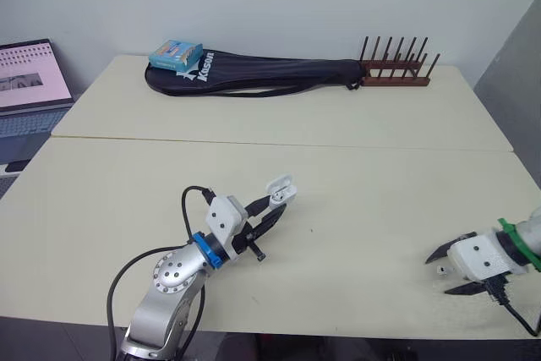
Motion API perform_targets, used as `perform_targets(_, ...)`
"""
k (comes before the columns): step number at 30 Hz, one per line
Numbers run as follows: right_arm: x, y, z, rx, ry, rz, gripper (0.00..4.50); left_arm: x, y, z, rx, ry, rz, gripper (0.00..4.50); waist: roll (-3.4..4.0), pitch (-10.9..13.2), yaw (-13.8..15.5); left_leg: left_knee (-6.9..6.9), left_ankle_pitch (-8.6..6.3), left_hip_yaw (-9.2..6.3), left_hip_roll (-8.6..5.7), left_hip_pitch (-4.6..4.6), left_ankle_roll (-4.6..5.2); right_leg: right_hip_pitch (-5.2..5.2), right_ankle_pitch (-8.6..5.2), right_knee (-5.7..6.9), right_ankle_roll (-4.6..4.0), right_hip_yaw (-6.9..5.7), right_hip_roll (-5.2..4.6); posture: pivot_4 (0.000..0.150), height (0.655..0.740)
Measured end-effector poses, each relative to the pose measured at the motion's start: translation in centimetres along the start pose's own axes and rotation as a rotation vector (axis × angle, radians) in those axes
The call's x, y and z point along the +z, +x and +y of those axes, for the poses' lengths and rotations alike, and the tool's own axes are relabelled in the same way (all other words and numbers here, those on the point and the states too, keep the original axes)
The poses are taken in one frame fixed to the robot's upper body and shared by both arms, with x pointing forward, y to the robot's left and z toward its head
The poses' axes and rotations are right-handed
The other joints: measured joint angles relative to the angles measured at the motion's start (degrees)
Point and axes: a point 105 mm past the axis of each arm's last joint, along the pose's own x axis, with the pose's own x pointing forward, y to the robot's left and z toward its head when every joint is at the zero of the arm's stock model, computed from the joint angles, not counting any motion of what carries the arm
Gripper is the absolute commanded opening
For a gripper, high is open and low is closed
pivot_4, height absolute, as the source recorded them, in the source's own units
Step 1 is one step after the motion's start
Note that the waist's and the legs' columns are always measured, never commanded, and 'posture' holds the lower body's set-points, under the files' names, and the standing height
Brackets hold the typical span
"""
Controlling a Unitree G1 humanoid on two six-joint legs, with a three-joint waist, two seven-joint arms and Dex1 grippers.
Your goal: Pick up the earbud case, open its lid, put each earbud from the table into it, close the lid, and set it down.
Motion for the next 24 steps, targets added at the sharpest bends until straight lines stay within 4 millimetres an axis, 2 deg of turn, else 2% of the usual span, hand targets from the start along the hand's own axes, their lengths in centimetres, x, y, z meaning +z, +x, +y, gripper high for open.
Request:
perform_targets(3,0.3,-0.3,-0.6,-0.053,0.042,0.103,2.79,0.0,0.1,-0.2,-0.006,-0.004,-0.001,0.77,0.0,0.0,-0.02,0.0,0.0,-0.04,-0.03,0.01,-0.01,-0.02,0.0,0.01,0.0,-0.03,0.06,0.15,0.7274)
perform_targets(6,0.5,0.1,-0.9,-0.087,0.081,0.132,2.79,-0.1,0.2,-0.4,-0.013,-0.007,-0.001,0.77,0.0,0.0,0.01,0.0,0.0,-0.03,-0.07,-0.05,-0.01,-0.06,0.0,-0.02,0.01,-0.05,0.06,0.15,0.7274)
perform_targets(10,-0.2,0.6,-0.8,-0.082,0.101,0.181,2.79,-0.1,0.2,-0.4,-0.016,-0.007,-0.001,0.77,-0.01,0.01,0.0,0.0,0.0,0.01,-0.1,-0.06,0.0,-0.09,0.0,-0.03,0.01,0.01,0.05,0.15,0.7274)
perform_targets(21,-0.9,1.5,-0.6,-0.087,0.141,0.194,2.79,-0.1,0.1,-0.4,-0.015,-0.007,0.002,0.77,-0.06,0.03,-0.02,0.0,0.0,0.04,-0.08,-0.05,0.0,-0.08,0.0,-0.03,0.01,0.0,0.07,0.15,0.7274)
perform_targets(24,-0.9,1.5,-0.6,-0.083,0.153,0.193,2.16,-0.2,0.1,-0.5,-0.014,-0.01,0.006,0.77,-0.15,0.05,-0.02,0.0,0.0,0.03,-0.07,-0.04,0.0,-0.07,0.0,-0.03,0.01,-0.01,0.08,0.15,0.7274)
